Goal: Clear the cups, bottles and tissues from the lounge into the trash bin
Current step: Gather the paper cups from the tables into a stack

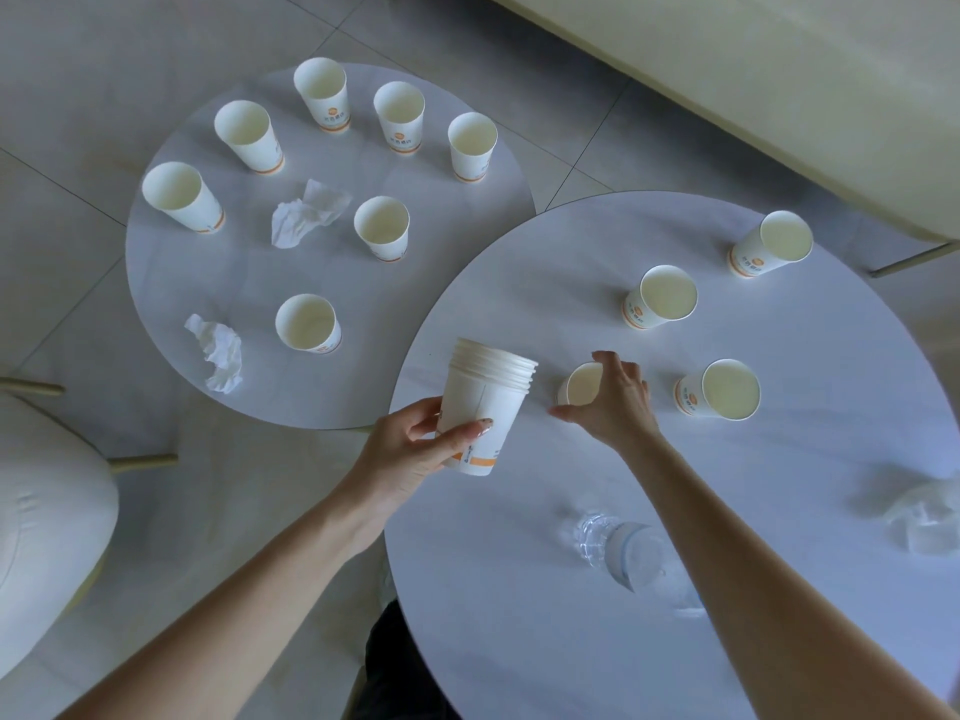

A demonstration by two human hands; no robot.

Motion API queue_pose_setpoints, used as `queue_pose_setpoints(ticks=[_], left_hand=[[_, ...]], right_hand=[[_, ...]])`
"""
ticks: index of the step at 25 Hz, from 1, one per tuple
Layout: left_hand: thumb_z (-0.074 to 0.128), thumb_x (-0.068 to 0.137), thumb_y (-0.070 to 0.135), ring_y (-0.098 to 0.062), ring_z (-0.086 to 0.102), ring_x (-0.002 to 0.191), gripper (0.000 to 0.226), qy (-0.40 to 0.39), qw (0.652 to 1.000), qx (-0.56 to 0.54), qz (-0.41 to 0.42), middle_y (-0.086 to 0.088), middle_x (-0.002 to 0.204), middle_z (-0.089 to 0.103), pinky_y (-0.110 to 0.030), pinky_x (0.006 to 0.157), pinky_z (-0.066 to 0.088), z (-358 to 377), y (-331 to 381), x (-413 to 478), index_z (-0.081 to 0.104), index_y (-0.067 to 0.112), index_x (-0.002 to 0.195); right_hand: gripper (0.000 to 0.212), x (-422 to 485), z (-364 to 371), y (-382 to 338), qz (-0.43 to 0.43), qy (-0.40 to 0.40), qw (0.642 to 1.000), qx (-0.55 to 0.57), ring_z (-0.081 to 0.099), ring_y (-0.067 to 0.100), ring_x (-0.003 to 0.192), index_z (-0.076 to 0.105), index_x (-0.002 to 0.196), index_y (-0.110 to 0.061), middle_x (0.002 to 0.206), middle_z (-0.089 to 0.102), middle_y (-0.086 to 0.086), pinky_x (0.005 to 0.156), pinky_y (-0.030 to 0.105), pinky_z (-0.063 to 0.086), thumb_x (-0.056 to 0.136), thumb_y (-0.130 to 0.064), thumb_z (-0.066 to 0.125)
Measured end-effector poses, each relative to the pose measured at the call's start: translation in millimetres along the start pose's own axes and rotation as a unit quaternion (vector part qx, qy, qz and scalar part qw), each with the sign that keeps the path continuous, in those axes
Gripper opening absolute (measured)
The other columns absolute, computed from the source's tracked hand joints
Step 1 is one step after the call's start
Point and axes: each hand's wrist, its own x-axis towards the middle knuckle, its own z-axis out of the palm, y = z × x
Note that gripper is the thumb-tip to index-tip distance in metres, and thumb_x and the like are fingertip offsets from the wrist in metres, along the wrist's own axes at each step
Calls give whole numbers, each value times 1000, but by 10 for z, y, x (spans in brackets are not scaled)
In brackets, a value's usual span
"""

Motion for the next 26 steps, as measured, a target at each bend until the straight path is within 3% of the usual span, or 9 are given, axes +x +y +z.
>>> queue_pose_setpoints(ticks=[4,7,10,13,16,19,21,26], left_hand=[[72,83,19,10,65,71,22,-3,1000,-4,-1,1,100,73,-4,57,46,-54,2,-4,69,20,105],[73,83,20,10,65,72,24,-4,1000,-1,2,1,102,74,-4,57,47,-80,32,-16,70,20,106],[72,83,18,12,64,69,25,-8,1000,0,8,2,101,73,-3,56,46,-92,109,-49,69,20,108],[72,84,18,13,64,69,23,-13,1000,9,18,5,98,73,-2,57,46,-90,205,-73,68,21,107],[72,84,15,15,63,70,25,-25,999,13,35,6,98,72,-2,56,45,-60,293,-101,69,19,109],[72,83,10,13,64,69,26,-43,998,18,51,6,96,71,-3,56,45,0,348,-129,68,15,109],[73,82,9,9,67,71,29,-59,997,23,54,4,99,72,-5,59,47,40,353,-147,68,13,110],[74,80,7,6,70,74,33,-98,993,47,53,4,101,73,-6,62,49,130,335,-157,67,13,112]], right_hand=[[77,-21,57,-48,28,22,999,2,40,37,126,37,138,-14,135,40,16,95,40,40,74,-19,79],[74,-63,-89,-132,31,52,998,34,42,39,124,37,140,-11,133,41,18,98,38,39,77,-22,73],[61,-149,-459,-338,-11,89,993,80,43,38,122,47,134,-10,130,44,19,100,37,37,81,-27,69],[41,-280,-880,-572,-63,110,976,176,49,30,113,62,115,-19,120,53,15,87,29,38,80,-38,68],[62,-443,-1209,-749,-65,91,950,290,51,22,121,48,140,-19,135,54,4,85,25,38,85,-40,66],[59,-605,-1340,-869,-85,59,923,371,55,15,108,48,140,-23,119,60,-4,77,23,40,86,-43,63],[57,-666,-1315,-869,-95,44,922,372,57,11,104,50,137,-25,112,62,-7,84,26,39,86,-45,63],[61,-757,-1165,-719,-101,-17,932,347,56,-3,94,44,140,-25,100,64,-16,82,24,38,85,-40,65]])
